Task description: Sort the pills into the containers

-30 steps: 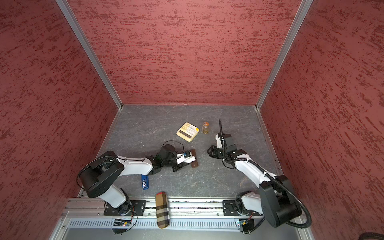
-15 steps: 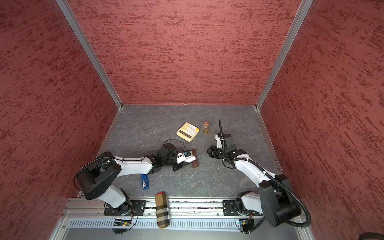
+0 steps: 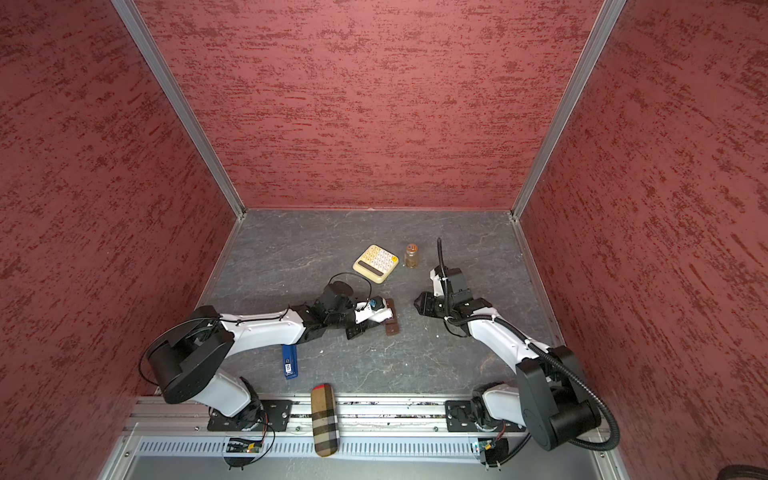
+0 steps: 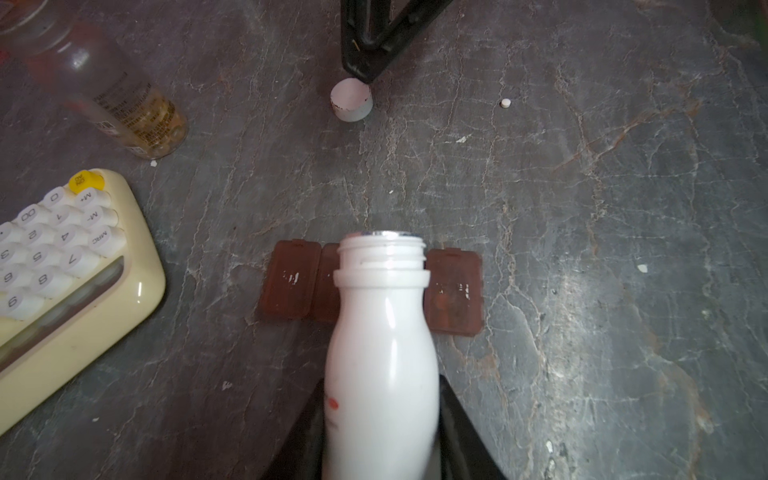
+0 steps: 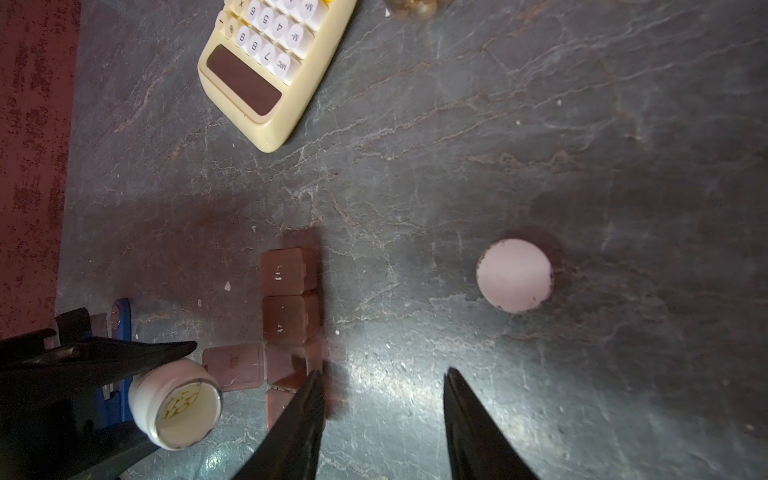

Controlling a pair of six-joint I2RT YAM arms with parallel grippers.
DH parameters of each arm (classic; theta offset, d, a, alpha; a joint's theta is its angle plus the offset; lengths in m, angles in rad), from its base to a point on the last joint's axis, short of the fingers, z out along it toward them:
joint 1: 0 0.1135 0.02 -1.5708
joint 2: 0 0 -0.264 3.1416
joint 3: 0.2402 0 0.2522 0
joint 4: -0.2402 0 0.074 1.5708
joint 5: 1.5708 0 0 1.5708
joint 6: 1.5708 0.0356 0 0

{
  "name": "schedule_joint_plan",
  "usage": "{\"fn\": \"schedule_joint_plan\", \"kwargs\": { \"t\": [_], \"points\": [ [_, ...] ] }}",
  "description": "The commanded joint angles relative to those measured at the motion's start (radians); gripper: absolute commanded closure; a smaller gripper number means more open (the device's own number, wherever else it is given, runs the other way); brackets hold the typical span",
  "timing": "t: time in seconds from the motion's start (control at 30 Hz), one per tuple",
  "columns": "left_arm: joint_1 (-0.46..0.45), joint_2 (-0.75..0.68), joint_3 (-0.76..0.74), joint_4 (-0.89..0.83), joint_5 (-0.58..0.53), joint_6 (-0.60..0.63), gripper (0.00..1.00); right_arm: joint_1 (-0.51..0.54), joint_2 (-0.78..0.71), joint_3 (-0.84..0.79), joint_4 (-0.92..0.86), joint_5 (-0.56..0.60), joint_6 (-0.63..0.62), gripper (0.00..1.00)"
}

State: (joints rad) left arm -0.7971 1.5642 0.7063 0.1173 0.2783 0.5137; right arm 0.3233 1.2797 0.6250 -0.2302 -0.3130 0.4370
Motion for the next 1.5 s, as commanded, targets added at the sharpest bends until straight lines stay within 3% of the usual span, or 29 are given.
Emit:
{"fn": "schedule_joint_plan", "kwargs": {
  "t": [0.0, 1.47],
  "points": [
    [-0.004, -0.029, 0.022, -0.078, -0.007, 0.018, 1.00, -0.003, 0.009, -0.012, 0.037, -0.017, -0.015, 0.52],
    [-0.030, 0.118, 0.251, -0.440, -0.081, 0.080, 1.00, -0.003, 0.054, -0.024, 0.061, -0.017, -0.041, 0.52]
  ]
}}
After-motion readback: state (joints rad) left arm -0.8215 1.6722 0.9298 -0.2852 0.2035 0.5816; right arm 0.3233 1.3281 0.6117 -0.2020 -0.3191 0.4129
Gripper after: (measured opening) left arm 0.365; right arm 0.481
